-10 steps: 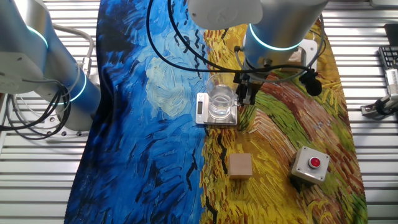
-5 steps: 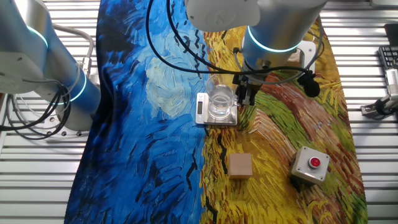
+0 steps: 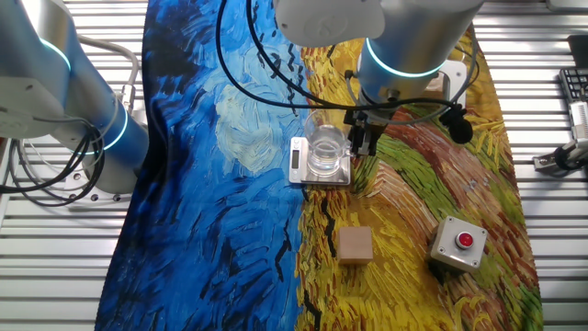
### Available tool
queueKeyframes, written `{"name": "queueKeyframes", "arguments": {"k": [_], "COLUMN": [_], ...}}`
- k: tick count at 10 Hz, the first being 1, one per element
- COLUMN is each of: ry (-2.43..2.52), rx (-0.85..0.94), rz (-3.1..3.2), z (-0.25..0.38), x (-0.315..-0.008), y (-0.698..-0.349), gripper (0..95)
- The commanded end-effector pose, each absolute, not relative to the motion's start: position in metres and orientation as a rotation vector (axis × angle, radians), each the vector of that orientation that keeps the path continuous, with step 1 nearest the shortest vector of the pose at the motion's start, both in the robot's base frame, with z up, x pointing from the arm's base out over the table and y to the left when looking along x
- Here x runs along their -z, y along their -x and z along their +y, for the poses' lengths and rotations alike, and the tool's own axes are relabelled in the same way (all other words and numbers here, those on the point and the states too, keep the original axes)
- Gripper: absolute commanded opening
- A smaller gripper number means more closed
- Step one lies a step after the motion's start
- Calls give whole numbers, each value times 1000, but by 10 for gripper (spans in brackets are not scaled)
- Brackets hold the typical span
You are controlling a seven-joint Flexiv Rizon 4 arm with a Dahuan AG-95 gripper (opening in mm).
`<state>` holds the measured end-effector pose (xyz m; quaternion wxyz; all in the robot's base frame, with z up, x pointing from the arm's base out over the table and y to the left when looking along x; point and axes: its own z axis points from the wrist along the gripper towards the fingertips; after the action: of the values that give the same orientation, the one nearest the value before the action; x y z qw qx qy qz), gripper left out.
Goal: Pour the water from one cup into another empty cup
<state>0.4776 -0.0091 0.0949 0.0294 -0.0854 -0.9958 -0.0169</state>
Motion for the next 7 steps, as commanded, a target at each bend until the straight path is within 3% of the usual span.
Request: {"name": "queueKeyframes", "arguments": {"k": [1,7], "ry": [273,285], "rx": [54,66], "rz": [-3069,-3062], "z": [-9,-8], "x": [-95,-94], "y": [-478,-478], "gripper": [0,0]}}
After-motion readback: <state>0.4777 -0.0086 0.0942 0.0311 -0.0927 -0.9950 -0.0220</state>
